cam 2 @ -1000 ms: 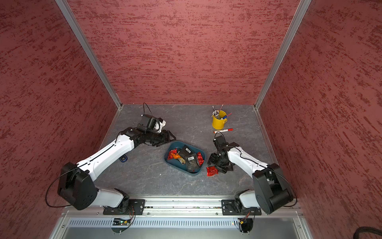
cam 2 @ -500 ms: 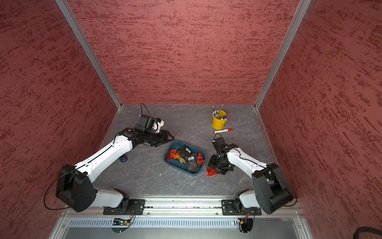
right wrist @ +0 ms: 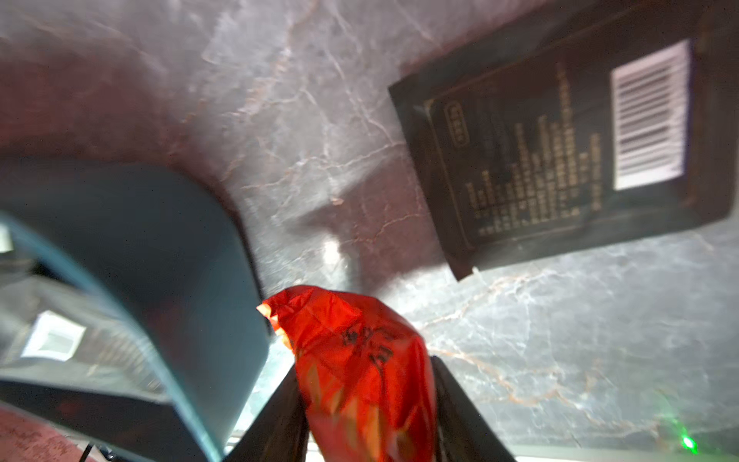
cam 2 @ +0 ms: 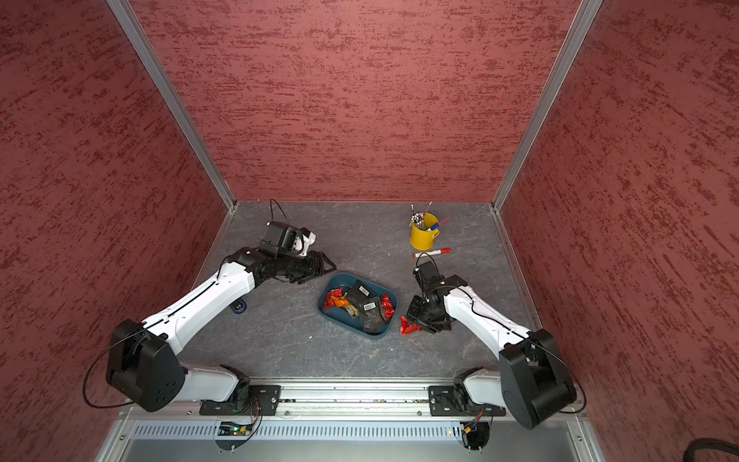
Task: Put the tea bags into the storage box
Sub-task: Pick up the tea bag from the center of the board, then place the tea bag in the storage box.
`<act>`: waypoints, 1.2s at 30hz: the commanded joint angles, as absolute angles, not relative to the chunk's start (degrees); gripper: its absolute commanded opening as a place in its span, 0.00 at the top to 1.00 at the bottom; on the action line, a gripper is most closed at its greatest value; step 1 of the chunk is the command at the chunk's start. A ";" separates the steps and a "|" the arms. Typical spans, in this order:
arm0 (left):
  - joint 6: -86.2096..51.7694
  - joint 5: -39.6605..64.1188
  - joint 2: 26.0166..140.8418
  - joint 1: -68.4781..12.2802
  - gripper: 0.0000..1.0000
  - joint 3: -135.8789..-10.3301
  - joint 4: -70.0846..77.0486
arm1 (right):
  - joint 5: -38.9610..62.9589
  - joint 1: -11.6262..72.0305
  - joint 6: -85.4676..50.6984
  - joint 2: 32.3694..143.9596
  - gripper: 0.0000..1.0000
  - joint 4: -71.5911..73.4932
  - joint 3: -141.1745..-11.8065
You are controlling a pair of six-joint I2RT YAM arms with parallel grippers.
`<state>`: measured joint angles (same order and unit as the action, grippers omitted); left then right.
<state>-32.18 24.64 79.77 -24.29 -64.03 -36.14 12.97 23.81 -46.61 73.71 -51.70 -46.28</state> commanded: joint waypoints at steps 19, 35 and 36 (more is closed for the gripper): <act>-30.07 26.33 75.69 -20.00 0.36 -61.81 -37.84 | 12.16 38.21 -55.90 79.88 0.55 -45.91 -64.02; -29.89 27.39 72.86 -17.82 0.36 -58.95 -37.62 | 4.69 49.06 -65.81 88.05 0.55 -34.35 -65.89; -29.90 27.50 73.01 -17.77 0.36 -59.03 -37.50 | 4.18 49.66 -66.24 87.95 0.55 -34.36 -65.75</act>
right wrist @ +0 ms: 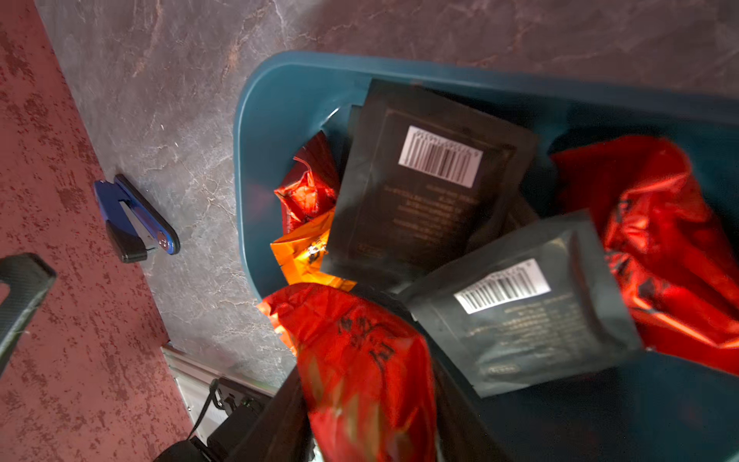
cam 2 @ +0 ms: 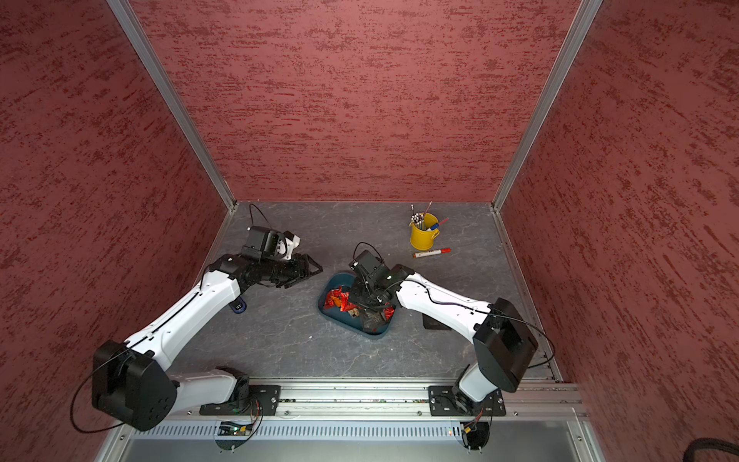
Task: Put the tea bags into the storage box
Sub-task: Place the tea bag in the storage box.
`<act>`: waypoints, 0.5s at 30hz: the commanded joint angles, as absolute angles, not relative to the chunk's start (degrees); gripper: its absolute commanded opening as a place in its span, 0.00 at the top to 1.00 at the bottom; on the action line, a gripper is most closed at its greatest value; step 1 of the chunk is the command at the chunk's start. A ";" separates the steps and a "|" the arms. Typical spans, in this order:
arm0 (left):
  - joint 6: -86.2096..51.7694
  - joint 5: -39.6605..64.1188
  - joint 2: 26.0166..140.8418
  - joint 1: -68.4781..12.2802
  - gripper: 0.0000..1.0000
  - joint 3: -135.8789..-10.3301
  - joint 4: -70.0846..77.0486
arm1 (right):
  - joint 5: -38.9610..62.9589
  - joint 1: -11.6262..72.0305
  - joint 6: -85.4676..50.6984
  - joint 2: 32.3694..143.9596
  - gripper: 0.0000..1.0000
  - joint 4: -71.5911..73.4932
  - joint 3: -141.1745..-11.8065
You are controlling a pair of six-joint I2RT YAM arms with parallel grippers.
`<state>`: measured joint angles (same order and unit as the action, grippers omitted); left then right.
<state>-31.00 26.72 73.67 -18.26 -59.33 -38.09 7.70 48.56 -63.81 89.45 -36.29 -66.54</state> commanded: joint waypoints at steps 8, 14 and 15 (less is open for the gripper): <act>-30.89 28.02 73.34 -17.84 0.36 -58.74 -36.07 | 3.35 51.57 -68.45 87.48 0.53 -34.45 -62.70; -30.76 28.03 73.09 -17.90 0.36 -58.27 -36.21 | 3.86 51.77 -68.34 87.84 0.49 -34.37 -61.61; -30.76 28.02 73.14 -17.88 0.36 -58.30 -36.27 | 3.95 51.80 -68.38 88.12 0.48 -34.53 -61.78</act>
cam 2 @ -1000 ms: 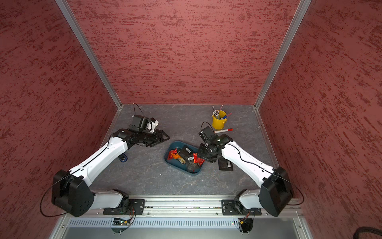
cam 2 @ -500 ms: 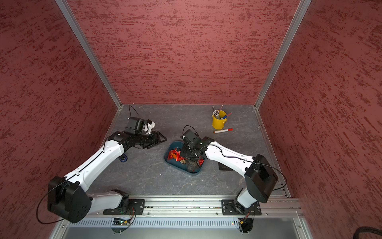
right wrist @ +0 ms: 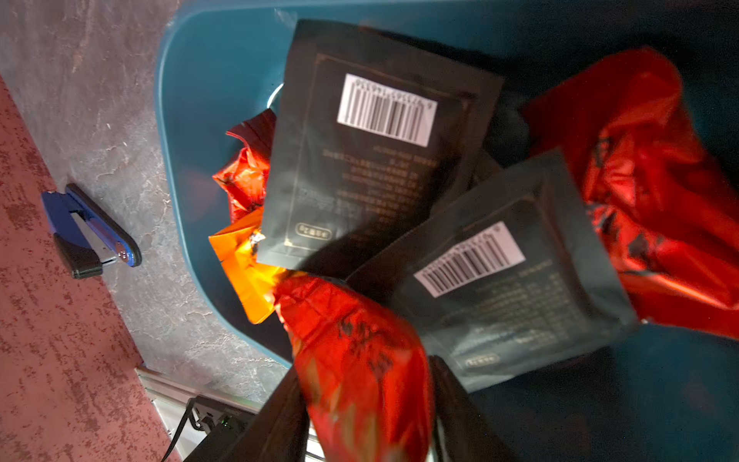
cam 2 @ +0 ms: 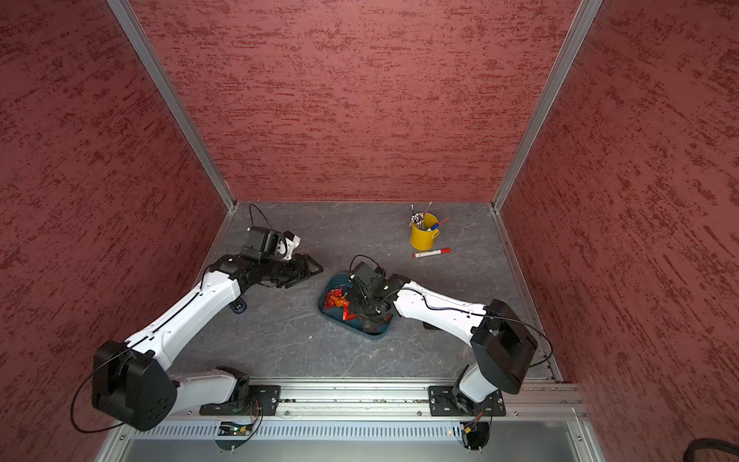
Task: Put the tea bags into the storage box
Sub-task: Place the tea bag in the storage box, then move the tea bag to the center of the board.
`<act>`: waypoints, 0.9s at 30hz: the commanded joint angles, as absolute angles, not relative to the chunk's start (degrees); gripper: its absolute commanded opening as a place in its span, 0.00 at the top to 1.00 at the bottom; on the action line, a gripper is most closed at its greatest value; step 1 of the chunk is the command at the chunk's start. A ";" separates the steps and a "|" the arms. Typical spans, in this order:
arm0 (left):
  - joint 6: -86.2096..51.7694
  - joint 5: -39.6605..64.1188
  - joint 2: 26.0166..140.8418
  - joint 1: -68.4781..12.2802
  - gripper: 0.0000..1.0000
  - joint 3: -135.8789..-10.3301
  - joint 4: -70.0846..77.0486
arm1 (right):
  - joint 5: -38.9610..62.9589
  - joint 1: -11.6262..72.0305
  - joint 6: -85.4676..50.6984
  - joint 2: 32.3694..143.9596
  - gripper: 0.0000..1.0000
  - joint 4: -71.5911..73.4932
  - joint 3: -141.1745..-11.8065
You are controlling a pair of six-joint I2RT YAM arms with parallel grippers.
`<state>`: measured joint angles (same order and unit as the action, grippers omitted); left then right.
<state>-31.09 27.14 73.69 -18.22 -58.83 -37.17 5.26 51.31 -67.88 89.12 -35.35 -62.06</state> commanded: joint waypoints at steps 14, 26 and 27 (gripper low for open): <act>-30.02 27.51 73.12 -18.01 0.36 -59.28 -37.36 | -8.41 51.19 -65.33 78.94 0.29 -48.45 -68.48; -31.80 27.42 76.07 -22.96 0.36 -61.54 -34.74 | -1.67 26.16 -62.28 61.40 0.21 -51.40 -47.93; -32.06 27.30 76.64 -23.70 0.36 -61.98 -34.40 | -1.15 24.10 -61.22 60.88 0.21 -51.67 -46.78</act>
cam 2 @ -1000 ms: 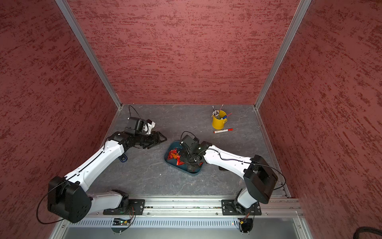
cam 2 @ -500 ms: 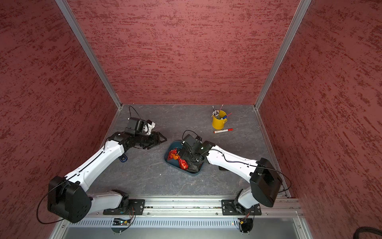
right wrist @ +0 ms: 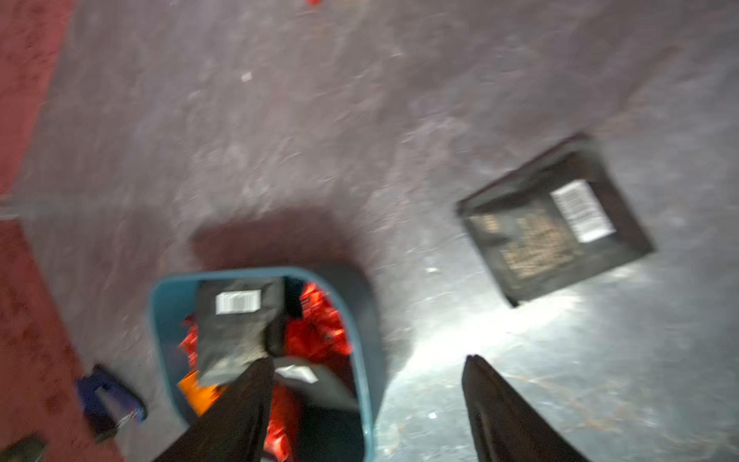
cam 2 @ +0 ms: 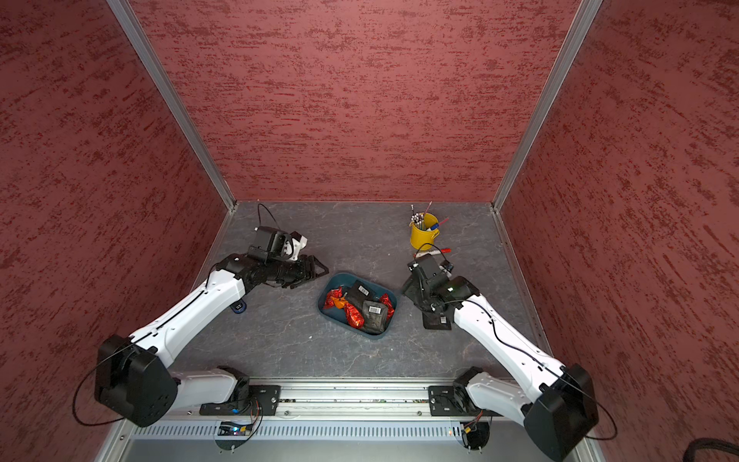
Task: Put the tea bags into the storage box
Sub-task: Move the tea bag to the center of the board.
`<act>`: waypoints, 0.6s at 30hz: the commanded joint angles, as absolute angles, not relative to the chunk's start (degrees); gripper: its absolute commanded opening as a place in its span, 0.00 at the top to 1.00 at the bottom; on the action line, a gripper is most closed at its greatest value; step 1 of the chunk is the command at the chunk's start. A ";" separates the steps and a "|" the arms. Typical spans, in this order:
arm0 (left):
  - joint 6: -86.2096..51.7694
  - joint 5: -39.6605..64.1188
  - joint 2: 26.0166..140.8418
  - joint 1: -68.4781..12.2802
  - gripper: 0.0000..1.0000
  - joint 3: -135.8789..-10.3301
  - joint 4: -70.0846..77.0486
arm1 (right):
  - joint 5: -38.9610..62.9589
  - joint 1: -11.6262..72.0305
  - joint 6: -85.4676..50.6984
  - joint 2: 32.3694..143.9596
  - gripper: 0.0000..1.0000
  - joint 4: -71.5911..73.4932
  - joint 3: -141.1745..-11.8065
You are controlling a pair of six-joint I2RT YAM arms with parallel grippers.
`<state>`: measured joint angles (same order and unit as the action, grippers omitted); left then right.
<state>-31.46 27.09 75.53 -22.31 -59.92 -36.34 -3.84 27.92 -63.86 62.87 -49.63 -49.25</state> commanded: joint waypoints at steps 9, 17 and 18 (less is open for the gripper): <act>-33.30 25.65 84.02 -32.05 0.36 -71.13 -34.19 | 3.00 11.62 -53.70 63.07 0.23 -47.65 -44.13; -34.86 24.57 92.03 -40.60 0.36 -78.55 -33.07 | 7.79 2.05 -46.07 70.55 0.24 -46.15 -46.39; -35.09 24.52 92.76 -41.37 0.36 -79.27 -32.83 | 8.51 1.49 -45.66 70.99 0.24 -45.90 -46.32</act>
<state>-34.15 25.21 91.11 -39.79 -77.12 -34.26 5.37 3.33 -49.32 70.08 -47.72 -44.62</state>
